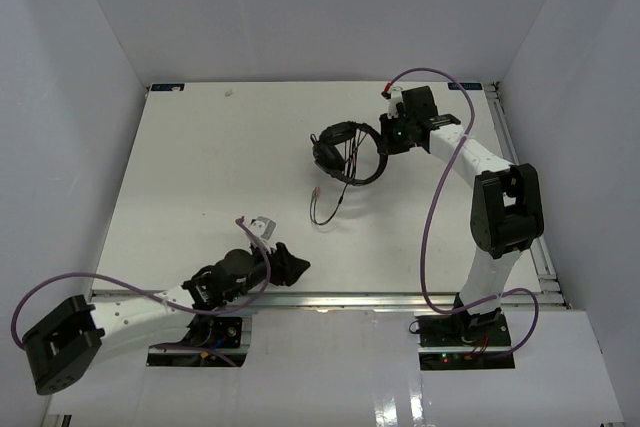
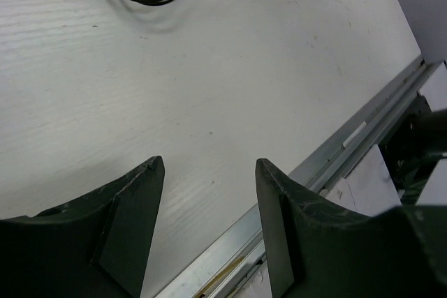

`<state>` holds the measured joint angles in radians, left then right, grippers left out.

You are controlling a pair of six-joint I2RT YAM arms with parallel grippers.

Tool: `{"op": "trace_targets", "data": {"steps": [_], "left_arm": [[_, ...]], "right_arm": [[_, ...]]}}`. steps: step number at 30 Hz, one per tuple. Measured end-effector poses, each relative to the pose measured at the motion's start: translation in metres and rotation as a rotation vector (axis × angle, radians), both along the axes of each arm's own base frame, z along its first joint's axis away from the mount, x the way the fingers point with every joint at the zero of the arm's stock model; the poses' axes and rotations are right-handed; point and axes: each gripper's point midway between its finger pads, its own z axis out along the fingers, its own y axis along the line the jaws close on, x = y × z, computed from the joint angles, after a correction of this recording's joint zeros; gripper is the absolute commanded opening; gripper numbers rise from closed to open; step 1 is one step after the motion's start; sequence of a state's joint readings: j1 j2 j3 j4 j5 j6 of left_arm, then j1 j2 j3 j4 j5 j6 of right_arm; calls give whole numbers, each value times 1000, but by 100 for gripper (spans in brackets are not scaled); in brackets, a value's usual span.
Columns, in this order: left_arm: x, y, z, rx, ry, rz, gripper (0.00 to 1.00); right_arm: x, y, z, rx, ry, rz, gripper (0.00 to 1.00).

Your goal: Wrap the headphones

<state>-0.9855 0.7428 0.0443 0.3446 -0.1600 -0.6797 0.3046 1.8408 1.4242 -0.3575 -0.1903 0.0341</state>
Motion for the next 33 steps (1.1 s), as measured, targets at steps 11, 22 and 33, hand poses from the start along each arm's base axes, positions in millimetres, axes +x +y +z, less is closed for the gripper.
{"op": "trace_targets", "data": {"steps": [11, 22, 33], "left_arm": [[16, -87, -6, 134, -155, -333, 66], [82, -95, -38, 212, -163, -221, 69], [169, -94, -29, -5, -91, -33, 69]], "right_arm": [[-13, 11, 11, 33, 25, 44, 8], [-34, 18, 65, 103, -37, 93, 8], [-61, 15, 80, 132, -54, 124, 8]]}}
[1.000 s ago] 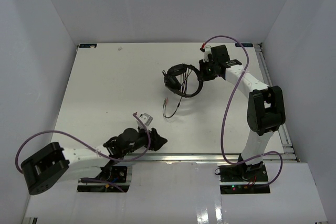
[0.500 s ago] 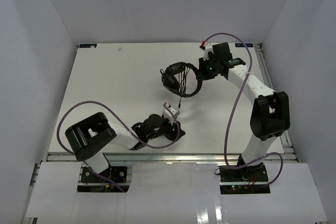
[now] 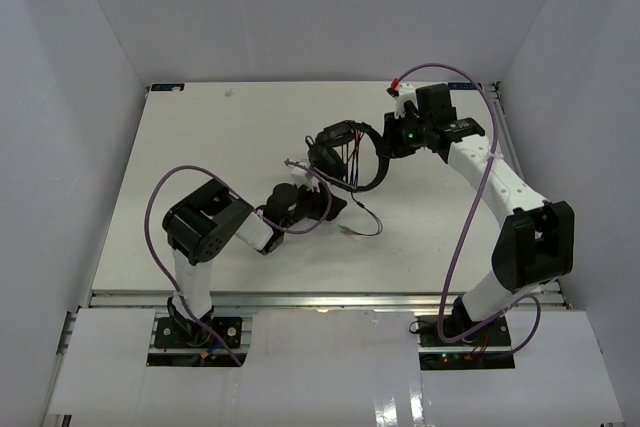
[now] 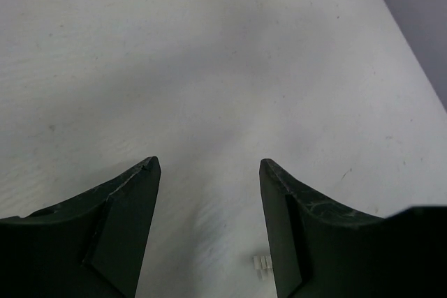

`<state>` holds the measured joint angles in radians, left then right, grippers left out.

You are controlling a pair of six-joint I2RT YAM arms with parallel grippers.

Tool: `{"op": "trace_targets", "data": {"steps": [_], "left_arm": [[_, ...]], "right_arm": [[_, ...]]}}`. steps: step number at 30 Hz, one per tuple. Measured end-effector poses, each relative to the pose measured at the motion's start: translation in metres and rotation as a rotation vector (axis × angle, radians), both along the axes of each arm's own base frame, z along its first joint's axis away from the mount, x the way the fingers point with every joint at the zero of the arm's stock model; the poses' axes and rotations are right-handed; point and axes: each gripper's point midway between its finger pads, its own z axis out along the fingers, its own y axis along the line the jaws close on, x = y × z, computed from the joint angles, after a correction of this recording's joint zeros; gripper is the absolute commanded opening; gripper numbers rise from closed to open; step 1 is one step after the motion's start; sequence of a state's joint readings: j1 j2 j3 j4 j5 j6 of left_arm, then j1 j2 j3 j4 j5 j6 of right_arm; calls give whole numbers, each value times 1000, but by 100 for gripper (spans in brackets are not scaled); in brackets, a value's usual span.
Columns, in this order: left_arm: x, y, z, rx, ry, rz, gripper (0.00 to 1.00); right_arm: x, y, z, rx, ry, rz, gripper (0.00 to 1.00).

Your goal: Wrap the headphones

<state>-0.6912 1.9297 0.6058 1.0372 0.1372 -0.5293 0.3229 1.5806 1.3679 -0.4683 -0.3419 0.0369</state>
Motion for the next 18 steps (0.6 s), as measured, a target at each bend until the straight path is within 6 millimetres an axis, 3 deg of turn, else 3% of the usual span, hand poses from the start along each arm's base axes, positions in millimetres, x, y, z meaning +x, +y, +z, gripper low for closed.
{"op": "trace_targets", "data": {"steps": [6, 9, 13, 18], "left_arm": [[24, -23, 1, -97, 55, 6, 69], [34, -18, 2, -140, 92, 36, 69], [43, 11, 3, -175, 134, 115, 70], [30, 77, 13, -145, 146, 236, 74]], "right_arm": [[-5, -7, -20, -33, 38, -20, 8], [-1, -10, -20, -45, 27, -34, 8], [2, -11, -24, -60, 25, -30, 8], [12, -8, -29, -71, 34, -28, 8]]}}
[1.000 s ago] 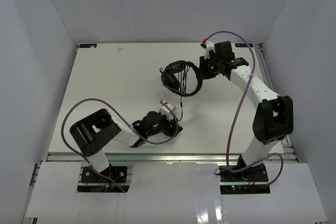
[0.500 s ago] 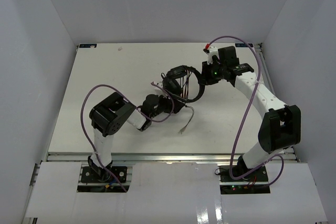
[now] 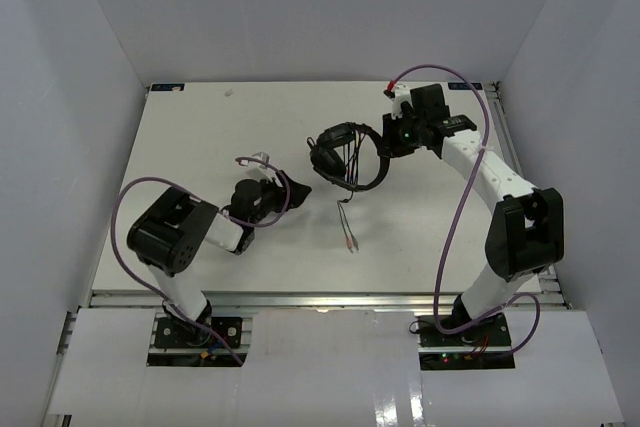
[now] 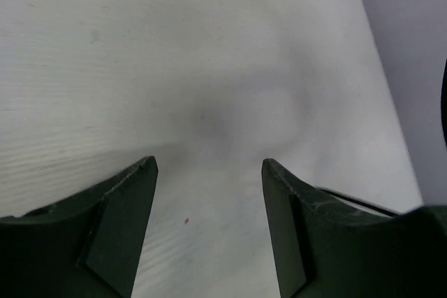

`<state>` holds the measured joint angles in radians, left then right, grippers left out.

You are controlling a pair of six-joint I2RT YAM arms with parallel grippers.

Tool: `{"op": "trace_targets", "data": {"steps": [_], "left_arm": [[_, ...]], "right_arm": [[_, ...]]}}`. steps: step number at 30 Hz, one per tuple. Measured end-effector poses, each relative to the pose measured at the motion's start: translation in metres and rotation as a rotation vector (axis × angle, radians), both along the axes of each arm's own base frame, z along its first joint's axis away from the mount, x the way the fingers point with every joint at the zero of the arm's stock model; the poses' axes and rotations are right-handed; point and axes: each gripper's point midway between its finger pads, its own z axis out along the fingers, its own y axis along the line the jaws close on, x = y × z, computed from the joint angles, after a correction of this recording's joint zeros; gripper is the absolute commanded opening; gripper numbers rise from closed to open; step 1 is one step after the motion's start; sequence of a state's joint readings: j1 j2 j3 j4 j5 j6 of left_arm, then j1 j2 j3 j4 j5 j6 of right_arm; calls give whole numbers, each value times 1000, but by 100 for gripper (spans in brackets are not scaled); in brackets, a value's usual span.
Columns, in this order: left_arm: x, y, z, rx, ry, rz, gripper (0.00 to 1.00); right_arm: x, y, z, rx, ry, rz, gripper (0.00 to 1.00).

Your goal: Wrap the headphones

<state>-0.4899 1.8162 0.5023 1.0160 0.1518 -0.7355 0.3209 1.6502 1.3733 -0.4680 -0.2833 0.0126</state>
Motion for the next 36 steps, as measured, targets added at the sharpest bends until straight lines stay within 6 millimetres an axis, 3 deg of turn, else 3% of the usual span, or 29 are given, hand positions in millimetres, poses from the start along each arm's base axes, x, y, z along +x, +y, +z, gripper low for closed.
{"op": "trace_targets", "data": {"steps": [3, 6, 10, 16, 21, 27, 29, 30, 34, 36], "left_arm": [[-10, 20, 23, 55, -88, -14, 81], [-22, 13, 62, 76, -238, -101, 86], [-47, -8, 85, 147, -415, -258, 86], [-67, -32, 74, 208, -541, -407, 86], [-66, -46, 43, 250, -532, -452, 85], [-38, -64, 53, 275, -612, -376, 84], [-32, -66, 59, 275, -638, -345, 79], [-29, -67, 60, 276, -644, -337, 72], [-21, -72, 63, 273, -657, -321, 25], [-18, -74, 63, 268, -658, -318, 19]], "right_arm": [[10, 3, 2, 0, -6, -1, 8], [20, 7, 7, 8, -19, -2, 8], [28, 13, 20, 34, -37, 2, 8], [28, 21, 35, 83, -40, 23, 8], [20, 25, 37, 103, -9, 42, 8], [11, 31, 40, 137, 22, 65, 8], [8, 33, 44, 146, 19, 74, 8], [6, 34, 46, 151, 16, 79, 8], [-2, 35, 55, 171, 7, 94, 8], [-4, 36, 59, 179, 2, 100, 8]]}}
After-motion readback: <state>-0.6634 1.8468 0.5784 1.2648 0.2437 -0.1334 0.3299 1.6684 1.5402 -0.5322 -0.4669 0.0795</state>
